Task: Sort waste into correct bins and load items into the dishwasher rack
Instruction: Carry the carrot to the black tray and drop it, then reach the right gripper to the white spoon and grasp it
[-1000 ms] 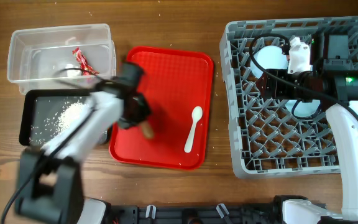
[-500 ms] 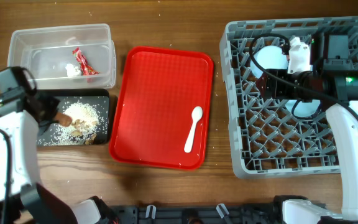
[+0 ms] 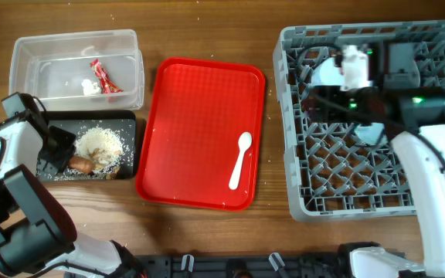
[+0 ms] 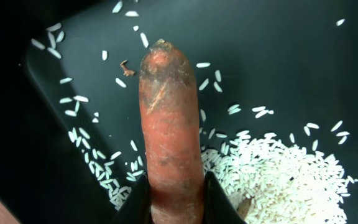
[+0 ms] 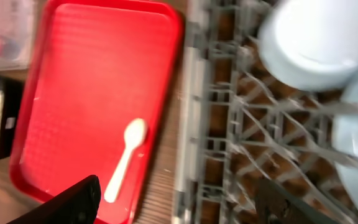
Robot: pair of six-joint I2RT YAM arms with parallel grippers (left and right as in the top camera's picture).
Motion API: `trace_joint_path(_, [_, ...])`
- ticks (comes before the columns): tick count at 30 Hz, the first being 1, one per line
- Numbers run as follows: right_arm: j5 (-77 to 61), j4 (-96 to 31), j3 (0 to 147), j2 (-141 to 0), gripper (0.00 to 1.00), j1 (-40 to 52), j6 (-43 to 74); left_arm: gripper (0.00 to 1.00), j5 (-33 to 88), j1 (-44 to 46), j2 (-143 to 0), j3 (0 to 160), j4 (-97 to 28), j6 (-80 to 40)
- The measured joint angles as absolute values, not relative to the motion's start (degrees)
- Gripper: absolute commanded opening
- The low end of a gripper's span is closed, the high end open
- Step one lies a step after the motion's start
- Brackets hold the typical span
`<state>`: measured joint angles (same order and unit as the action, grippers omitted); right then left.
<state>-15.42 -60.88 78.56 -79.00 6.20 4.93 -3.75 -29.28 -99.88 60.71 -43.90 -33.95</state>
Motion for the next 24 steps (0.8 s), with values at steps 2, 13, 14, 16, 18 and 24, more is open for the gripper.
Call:
trace_joint_path(2, [-15.44, -58.74, 78.56, -79.05, 0.8, 9.85, 5.82, 0.36, -3.66, -29.28, -99.88, 60.71, -43.86, -33.87])
trace_joint_path(13, [-12.1, -50.85, 78.56, -88.16, 0.77, 25.26, 12.95, 0.56, -3.31, -29.28, -99.83, 60.71, -45.71, -33.47])
trace_joint_path(14, [-11.66, -50.24, 78.56, -89.34, 0.77, 26.17, 13.41, 0.56, -3.31, -29.28, -99.66, 60.71, -46.02, -33.47])
trace_joint_path(16, [-9.93, -48.77, 78.56, -92.16, 0.77, 28.42, 14.66, 0.58, -3.11, -29.28, -98.19, 60.69, -46.5, -33.47])
trace_joint_path(18, [-8.21, -47.77, 78.56, -95.09, 0.78, 30.3, 16.38, 0.6, -3.09, -29.28, -95.09, 60.69, -47.2, -33.47])
trace_joint_path(24, [-5.06, -47.11, 78.56, -103.37, 0.78, 33.36, 24.25, 0.63, -1.15, -28.49, -80.03, 60.73, -50.26, -33.21])
